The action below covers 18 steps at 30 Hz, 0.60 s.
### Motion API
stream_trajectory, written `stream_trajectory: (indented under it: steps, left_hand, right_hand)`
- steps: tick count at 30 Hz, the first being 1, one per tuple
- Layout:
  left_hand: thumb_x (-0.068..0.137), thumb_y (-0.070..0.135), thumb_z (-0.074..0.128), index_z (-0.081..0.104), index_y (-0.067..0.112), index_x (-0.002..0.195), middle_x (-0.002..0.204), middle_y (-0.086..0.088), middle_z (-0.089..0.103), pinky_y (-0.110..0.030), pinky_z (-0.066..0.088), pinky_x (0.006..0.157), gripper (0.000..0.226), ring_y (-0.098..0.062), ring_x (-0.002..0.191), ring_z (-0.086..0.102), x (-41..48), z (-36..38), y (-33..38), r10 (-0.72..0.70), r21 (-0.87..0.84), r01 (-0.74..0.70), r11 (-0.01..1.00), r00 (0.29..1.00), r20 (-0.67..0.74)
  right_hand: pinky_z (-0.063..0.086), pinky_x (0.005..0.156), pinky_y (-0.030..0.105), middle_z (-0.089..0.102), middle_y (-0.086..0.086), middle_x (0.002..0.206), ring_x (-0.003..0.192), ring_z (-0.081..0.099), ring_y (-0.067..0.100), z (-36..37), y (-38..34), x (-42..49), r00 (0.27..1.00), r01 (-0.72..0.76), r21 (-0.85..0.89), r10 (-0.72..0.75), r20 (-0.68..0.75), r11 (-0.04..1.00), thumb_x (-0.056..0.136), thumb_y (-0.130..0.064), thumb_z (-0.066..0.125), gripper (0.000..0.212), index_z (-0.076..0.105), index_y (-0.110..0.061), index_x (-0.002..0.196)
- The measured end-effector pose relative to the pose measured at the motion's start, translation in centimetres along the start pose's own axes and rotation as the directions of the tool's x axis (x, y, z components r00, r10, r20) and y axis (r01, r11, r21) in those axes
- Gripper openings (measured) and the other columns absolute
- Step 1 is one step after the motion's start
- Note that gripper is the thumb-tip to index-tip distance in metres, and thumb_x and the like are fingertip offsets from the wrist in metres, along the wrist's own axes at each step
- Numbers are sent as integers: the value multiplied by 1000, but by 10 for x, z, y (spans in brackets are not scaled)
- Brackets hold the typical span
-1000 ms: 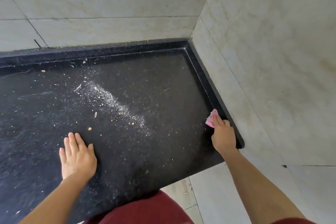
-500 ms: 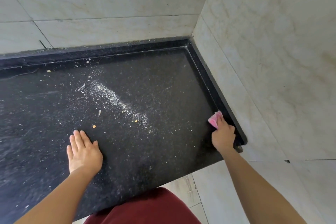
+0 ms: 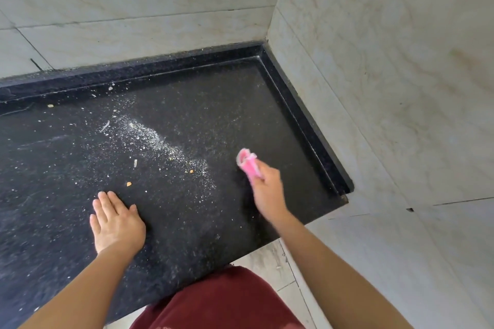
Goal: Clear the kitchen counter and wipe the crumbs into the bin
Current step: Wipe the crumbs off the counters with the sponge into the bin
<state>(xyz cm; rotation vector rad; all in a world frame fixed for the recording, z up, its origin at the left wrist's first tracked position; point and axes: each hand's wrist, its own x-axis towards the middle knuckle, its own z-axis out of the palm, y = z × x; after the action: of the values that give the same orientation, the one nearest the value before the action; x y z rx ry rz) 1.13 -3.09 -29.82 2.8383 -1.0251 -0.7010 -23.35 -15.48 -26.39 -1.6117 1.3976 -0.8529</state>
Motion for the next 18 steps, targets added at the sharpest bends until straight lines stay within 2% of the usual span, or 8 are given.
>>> stream_trajectory:
  steps: [2, 3, 5, 7, 9, 12, 15, 18]
  left_hand:
    - [101, 25, 19, -3, -1, 148, 158, -15, -7, -41, -1, 118, 57, -28, 146, -7, 0, 0, 0, 2, -2, -2, 1000, 1000, 2]
    - [101, 25, 19, -3, -1, 148, 158, -15, -7, -40, -1, 118, 57, -27, 146, -7, 0, 0, -1, 6, -3, -6, 1000, 1000, 2]
    - [101, 25, 19, -3, -1, 148, 158, -14, -7, -40, -1, 118, 58, -27, 146, -7, 0, 1, -2, 13, -10, -13, 1000, 1000, -4]
    - [101, 26, 20, -1, 0, 148, 158, -15, -6, -41, -1, 118, 58, -28, 146, -7, 1, 1, -4, 30, -22, -30, 999, 1000, -10]
    - [101, 27, 22, 0, 0, 148, 158, -15, -5, -42, 0, 118, 59, -28, 146, -6, 1, 1, -7, 49, -28, -49, 998, 999, -8]
    - [100, 28, 24, 3, 0, 149, 158, -16, -1, -42, 1, 118, 59, -29, 146, -3, 1, -3, -14, 92, -21, -92, 996, 996, 5]
    - [100, 26, 24, 5, 2, 149, 158, -16, 2, -43, 2, 118, 57, -29, 146, 0, 3, -10, -24, 163, 15, -164, 986, 986, 36]
    - [101, 28, 19, 2, 5, 149, 158, -14, 3, -43, 3, 118, 56, -28, 146, 4, 8, -20, -43, 263, 122, -270, 955, 962, 74]
  right_hand:
    - [41, 66, 25, 57, -9, 73, 65, 50, 2, -43, 18, 13, 986, -82, -144, 60, -155, 986, 87, 8, 48, 41, 62, -28, 72]
    - [46, 74, 31, 60, 0, 88, 76, 57, 9, -64, 31, 17, 966, -196, -290, 133, -224, 937, 88, 8, 45, 44, 65, -31, 86]
    - [42, 95, 43, 52, 11, 123, 107, 53, 28, -104, 58, 14, 902, -431, -571, 327, -281, 699, 87, 4, 44, 56, 52, -32, 130]
    - [36, 103, 41, 45, 7, 139, 124, 39, 29, -120, 74, -2, 911, -366, -771, 372, -181, 522, 89, 0, 47, 68, 28, -29, 147]
    - [36, 104, 38, 42, 4, 144, 126, 36, 27, -112, 78, -19, 912, -381, -745, 354, -207, 547, 90, -1, 48, 71, 18, -26, 150]
    - [39, 98, 38, 46, 8, 137, 118, 40, 26, -75, 66, -39, 848, -530, -538, 404, -342, 656, 91, 3, 44, 67, 27, -29, 148]
    - [42, 98, 36, 47, 9, 132, 113, 45, 25, -29, 46, -61, 822, -565, -394, 454, -343, 725, 93, 4, 44, 63, 35, -30, 144]
    - [38, 101, 31, 43, 5, 134, 114, 45, 21, 26, 22, -87, 825, -560, -378, 456, -334, 737, 94, 2, 44, 62, 34, -33, 144]
